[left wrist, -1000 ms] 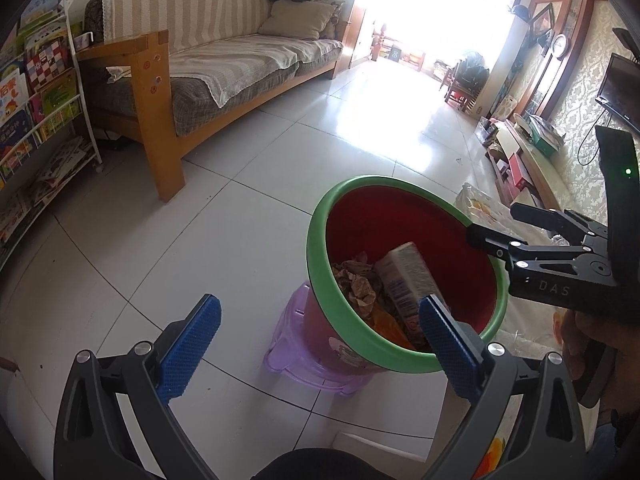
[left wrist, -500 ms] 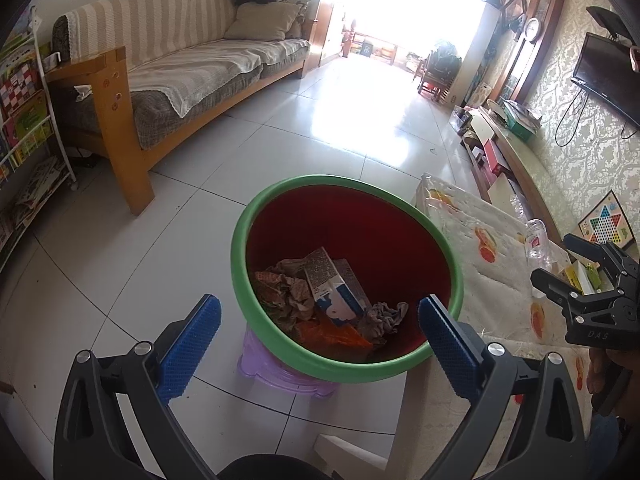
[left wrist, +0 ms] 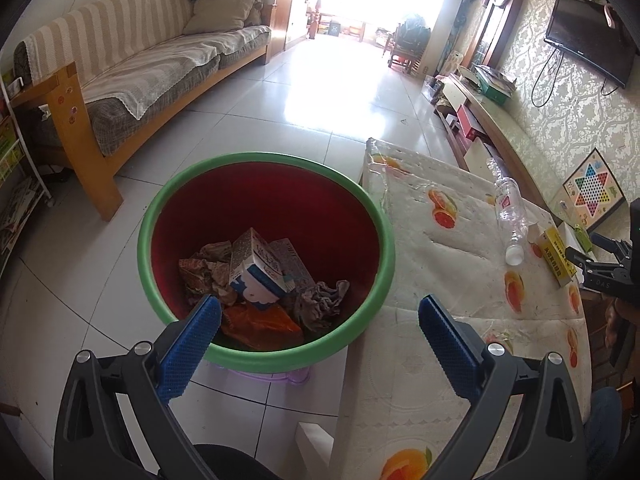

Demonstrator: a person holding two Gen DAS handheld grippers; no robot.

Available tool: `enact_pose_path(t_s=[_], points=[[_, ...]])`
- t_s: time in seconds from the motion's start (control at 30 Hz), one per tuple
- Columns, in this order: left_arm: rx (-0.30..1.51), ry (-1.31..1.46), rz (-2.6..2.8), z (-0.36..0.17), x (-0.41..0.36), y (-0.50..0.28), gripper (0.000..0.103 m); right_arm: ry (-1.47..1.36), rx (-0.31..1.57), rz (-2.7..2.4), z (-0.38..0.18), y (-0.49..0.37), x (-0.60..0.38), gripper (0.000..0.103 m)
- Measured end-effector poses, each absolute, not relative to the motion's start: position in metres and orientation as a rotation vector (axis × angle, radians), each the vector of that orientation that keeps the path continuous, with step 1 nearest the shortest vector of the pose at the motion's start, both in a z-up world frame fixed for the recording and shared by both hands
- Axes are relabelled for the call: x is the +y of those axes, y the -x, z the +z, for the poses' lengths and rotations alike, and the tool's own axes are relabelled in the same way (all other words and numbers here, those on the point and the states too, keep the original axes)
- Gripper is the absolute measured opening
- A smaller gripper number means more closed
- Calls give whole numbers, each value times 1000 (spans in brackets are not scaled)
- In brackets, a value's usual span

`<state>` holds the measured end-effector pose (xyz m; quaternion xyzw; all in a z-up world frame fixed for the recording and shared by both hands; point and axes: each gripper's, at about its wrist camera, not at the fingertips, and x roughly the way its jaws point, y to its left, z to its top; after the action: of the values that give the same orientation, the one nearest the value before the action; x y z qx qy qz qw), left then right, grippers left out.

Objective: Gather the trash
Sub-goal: 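Reach the right tool to the yellow medicine box and close on it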

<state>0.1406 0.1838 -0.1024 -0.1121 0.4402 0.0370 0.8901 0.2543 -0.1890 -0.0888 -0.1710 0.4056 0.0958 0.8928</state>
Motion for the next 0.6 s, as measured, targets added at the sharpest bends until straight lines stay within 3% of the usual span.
enact_pose_path(t_s=[0.6], points=[[956,158,73,-91,144,-144,95,487,1010,115,-180,-318,-262,98]])
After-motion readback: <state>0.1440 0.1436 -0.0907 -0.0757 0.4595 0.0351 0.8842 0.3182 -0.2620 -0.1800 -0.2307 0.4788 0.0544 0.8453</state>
